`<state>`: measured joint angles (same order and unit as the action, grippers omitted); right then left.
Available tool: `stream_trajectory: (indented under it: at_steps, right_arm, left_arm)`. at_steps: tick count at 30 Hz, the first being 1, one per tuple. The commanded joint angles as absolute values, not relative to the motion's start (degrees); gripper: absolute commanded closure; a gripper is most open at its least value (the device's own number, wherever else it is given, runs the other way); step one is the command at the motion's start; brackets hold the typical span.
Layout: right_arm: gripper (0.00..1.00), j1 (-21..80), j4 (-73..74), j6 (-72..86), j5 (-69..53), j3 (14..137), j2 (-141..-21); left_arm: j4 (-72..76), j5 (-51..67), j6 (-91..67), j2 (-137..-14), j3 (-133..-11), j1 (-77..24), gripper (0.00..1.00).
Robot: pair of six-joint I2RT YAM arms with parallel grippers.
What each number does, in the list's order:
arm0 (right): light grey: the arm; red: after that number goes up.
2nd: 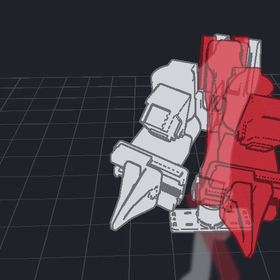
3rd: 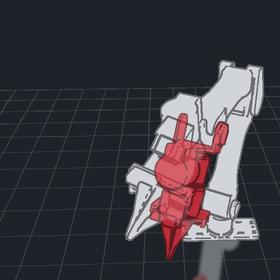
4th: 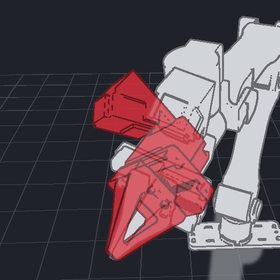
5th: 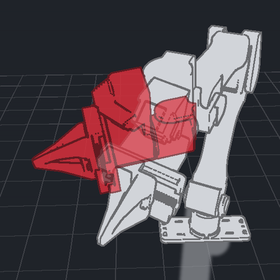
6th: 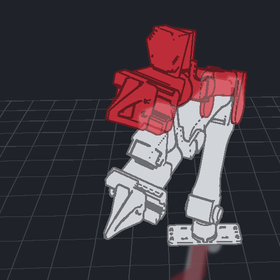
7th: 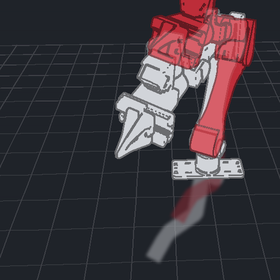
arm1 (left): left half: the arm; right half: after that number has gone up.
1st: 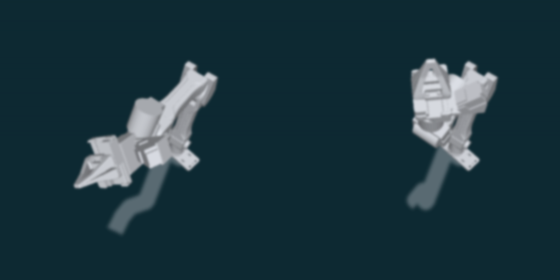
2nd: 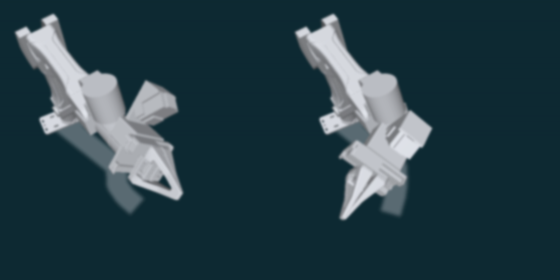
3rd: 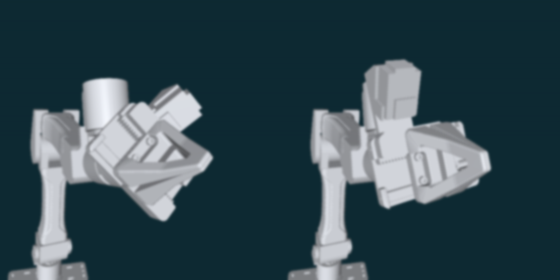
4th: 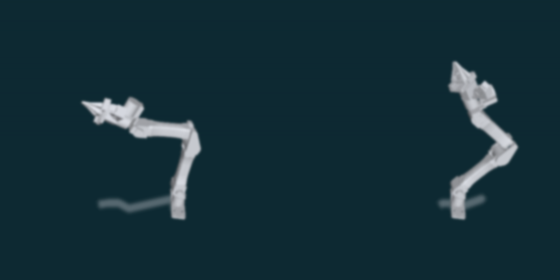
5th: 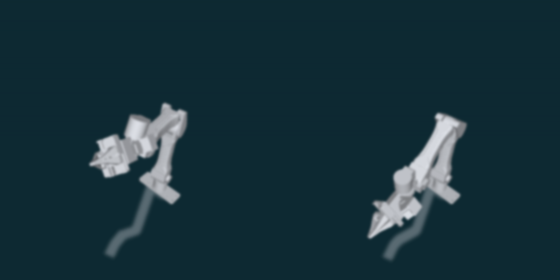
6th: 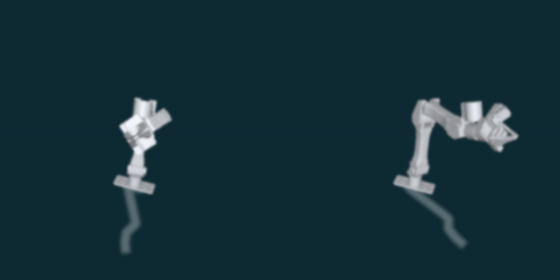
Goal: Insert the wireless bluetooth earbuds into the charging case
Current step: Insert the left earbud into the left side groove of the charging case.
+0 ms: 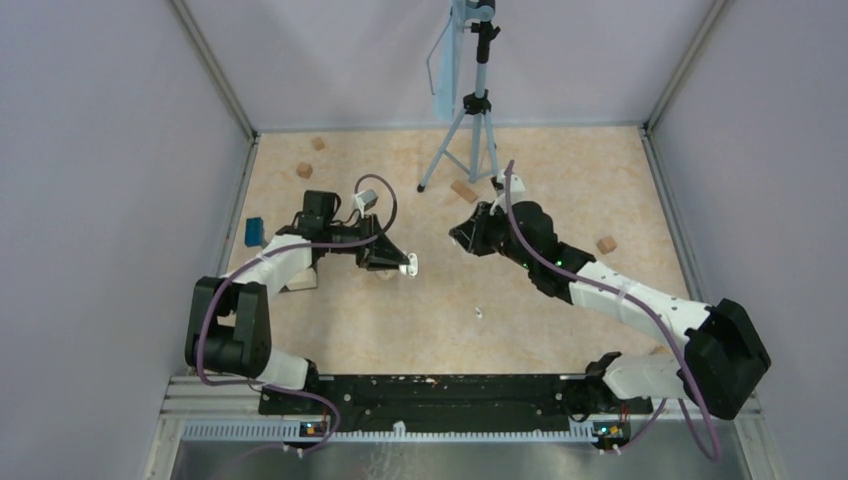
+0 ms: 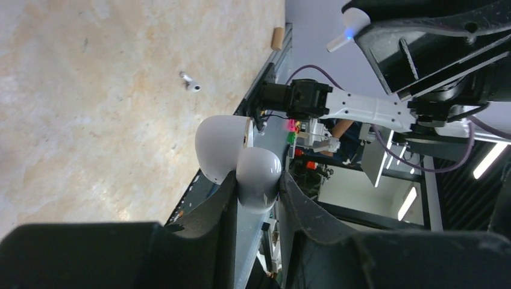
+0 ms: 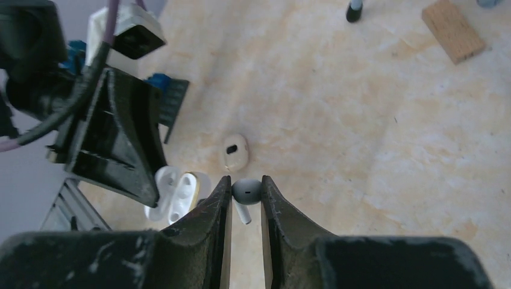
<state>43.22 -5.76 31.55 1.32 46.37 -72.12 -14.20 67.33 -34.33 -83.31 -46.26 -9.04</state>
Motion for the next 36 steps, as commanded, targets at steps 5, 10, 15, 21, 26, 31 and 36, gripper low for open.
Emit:
stream_trajectory:
  at_steps: [5,10,15,21,26,31,36]
  right_arm:
    - [0.89,44.65,-20.89,37.55,-2.07,43.81,-66.51]
    - [0.89,46.45,-24.13,39.85,-0.78,41.76,-65.73]
    - [0.89,48.15,-28.25,40.79,1.87,40.70,-66.08]
    - [0.90,49.36,-33.34,40.54,2.71,41.00,-68.56]
    - [0.90,50.03,-35.36,40.76,2.65,41.90,-71.43]
    - [0.90,51.11,-35.91,40.29,2.83,42.28,-72.36]
    - [0.91,52.22,-36.48,39.64,3.80,42.05,-73.20]
  left_arm:
    - [-6.99,76.09,-42.83,-86.18,-52.26,-9.76,1.00]
    - [-1.86,74.31,-52.41,-85.63,-50.99,-9.82,1.00]
    - [15.97,71.58,-69.93,-81.78,-43.02,-9.93,1.00]
    - [25.69,70.75,-80.55,-80.42,-39.36,-9.98,1.00]
    - [25.72,71.02,-81.33,-80.00,-39.67,-10.12,1.00]
    - [24.78,69.92,-82.45,-79.46,-40.32,-10.12,1.00]
    - [25.26,67.00,-87.72,-78.19,-38.30,-10.20,1.00]
